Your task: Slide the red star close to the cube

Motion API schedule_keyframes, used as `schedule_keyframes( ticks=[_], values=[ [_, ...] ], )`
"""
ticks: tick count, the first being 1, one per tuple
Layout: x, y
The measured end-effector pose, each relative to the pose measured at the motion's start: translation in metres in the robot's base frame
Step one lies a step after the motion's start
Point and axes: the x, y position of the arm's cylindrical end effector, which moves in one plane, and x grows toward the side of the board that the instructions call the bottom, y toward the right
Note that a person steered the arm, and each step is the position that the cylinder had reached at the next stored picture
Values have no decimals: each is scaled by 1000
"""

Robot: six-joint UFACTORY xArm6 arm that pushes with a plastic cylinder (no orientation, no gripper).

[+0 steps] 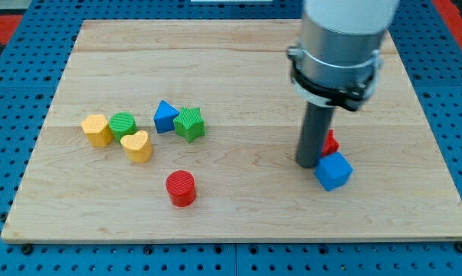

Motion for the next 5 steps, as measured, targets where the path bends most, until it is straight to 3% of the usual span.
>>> schedule_keyframes(
  ticks=[1,2,3,4,5],
  values=[
    [20,33],
    [11,-19],
    [-39,-38],
    [-43,6],
    [-18,13]
  ],
)
